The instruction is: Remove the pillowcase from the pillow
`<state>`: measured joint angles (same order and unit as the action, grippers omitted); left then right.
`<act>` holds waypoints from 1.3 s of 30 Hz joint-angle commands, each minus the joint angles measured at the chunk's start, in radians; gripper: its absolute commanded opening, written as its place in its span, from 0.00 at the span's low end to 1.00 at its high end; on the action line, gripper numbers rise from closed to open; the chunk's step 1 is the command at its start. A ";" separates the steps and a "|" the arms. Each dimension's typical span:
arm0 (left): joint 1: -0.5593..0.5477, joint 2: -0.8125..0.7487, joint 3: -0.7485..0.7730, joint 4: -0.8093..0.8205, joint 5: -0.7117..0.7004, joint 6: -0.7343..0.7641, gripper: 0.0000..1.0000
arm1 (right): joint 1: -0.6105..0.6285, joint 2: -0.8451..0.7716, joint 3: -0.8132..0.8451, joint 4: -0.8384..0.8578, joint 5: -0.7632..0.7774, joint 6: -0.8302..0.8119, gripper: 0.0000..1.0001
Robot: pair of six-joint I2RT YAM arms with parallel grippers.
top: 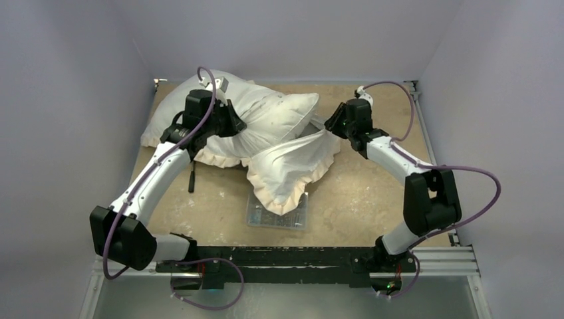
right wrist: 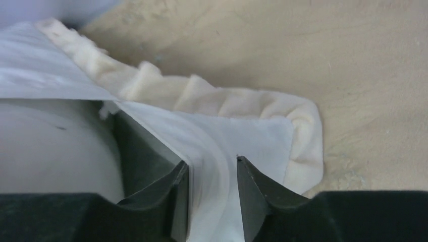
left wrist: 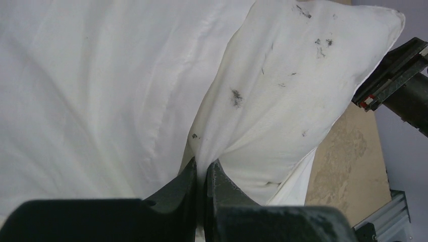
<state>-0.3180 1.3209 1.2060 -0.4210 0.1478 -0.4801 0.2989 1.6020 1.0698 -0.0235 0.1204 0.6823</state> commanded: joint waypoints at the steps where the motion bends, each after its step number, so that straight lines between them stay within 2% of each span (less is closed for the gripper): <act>1: 0.043 -0.010 0.006 0.113 0.032 -0.051 0.00 | -0.061 -0.125 -0.004 0.117 -0.025 -0.106 0.47; 6: 0.019 0.096 0.042 0.204 0.135 -0.099 0.00 | -0.041 -0.223 0.014 0.125 -0.116 -0.153 0.69; 11: -0.048 0.232 0.163 0.205 0.132 -0.080 0.00 | 0.084 -0.334 -0.014 0.167 -0.154 -0.233 0.83; 15: -0.063 0.317 0.239 0.192 0.150 -0.065 0.00 | 0.174 -0.360 -0.026 0.185 -0.264 -0.309 0.91; 21: -0.070 0.339 0.252 0.164 0.158 -0.031 0.00 | 0.244 -0.306 -0.018 0.172 -0.370 -0.391 0.91; 28: -0.070 0.322 0.240 0.161 0.144 -0.021 0.00 | 0.261 -0.174 0.000 0.155 -0.481 -0.430 0.90; 33: -0.070 0.339 0.270 0.162 0.131 -0.011 0.00 | 0.310 -0.081 0.009 0.119 -0.479 -0.458 0.89; 39: -0.069 0.388 0.345 0.145 0.077 0.004 0.00 | 0.377 -0.036 0.009 0.088 -0.489 -0.457 0.81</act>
<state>-0.3958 1.6859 1.4498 -0.3588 0.3012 -0.5041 0.6296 1.5669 1.0550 0.1078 -0.3241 0.2398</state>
